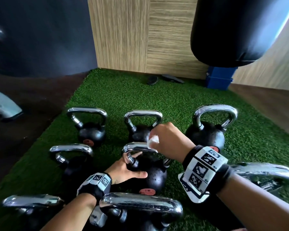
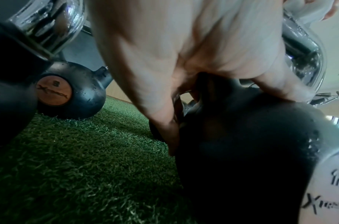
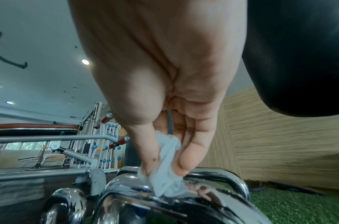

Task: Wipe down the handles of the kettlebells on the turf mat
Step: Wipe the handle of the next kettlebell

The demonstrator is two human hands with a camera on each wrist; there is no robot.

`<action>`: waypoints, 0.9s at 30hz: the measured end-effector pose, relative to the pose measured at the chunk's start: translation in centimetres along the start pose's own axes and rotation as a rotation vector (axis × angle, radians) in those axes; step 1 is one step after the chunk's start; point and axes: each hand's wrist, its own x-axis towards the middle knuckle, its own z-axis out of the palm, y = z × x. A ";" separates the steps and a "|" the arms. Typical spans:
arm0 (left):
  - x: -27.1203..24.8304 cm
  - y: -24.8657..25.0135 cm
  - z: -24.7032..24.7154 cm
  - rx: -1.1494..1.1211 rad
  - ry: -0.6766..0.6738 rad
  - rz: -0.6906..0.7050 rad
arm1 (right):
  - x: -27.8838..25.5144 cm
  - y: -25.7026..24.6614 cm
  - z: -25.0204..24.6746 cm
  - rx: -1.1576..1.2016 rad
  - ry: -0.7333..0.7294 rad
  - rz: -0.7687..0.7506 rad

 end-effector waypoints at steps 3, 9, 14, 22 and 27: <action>0.0 0.0 0.0 -0.006 0.003 0.002 | -0.4 0.2 0.2 -0.006 0.015 0.048; -0.1 -0.1 0.0 0.005 0.007 -0.004 | -1.2 1.6 -0.2 -0.060 0.081 0.132; 0.1 -0.4 0.2 0.005 0.012 -0.012 | -1.6 1.8 0.5 -0.064 0.081 0.121; 0.0 0.0 0.0 0.000 0.001 -0.022 | -2.1 3.5 1.1 -0.054 0.132 0.203; -0.4 0.4 -0.1 -0.003 -0.005 -0.030 | -2.7 4.9 1.3 -0.021 0.105 0.331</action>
